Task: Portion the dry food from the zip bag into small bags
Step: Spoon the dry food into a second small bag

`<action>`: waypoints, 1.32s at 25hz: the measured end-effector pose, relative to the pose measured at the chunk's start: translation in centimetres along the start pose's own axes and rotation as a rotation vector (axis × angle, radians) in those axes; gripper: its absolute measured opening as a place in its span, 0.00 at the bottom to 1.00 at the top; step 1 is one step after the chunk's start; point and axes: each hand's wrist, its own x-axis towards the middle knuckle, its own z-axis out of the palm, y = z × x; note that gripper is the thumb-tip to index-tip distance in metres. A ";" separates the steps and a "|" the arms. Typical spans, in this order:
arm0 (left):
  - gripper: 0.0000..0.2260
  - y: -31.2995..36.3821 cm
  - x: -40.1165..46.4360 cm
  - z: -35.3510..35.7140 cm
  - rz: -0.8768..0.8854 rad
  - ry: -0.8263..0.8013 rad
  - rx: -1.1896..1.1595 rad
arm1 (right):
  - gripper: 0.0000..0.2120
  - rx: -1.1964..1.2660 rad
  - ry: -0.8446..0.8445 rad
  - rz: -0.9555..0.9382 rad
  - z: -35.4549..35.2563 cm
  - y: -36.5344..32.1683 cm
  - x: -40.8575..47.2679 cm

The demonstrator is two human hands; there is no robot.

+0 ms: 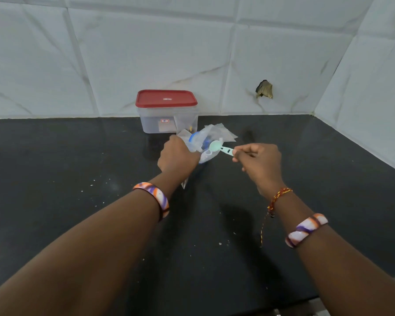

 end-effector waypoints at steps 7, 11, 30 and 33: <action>0.16 -0.9 1.2 -2.3 0.059 0.106 -0.040 | 0.09 -0.842 -0.110 -0.723 6.7 -4.1 1.0; 0.13 1.9 4.6 -3.7 0.097 0.215 -0.117 | 0.07 -0.470 -0.327 -0.261 8.1 -2.3 4.7; 0.26 -1.8 -0.4 -3.5 0.155 0.018 -0.110 | 0.03 0.222 -0.144 0.388 5.0 -0.6 0.3; 0.26 -2.8 -1.4 -3.3 0.180 0.029 -0.133 | 0.03 0.254 -0.121 0.390 4.0 -0.6 -0.8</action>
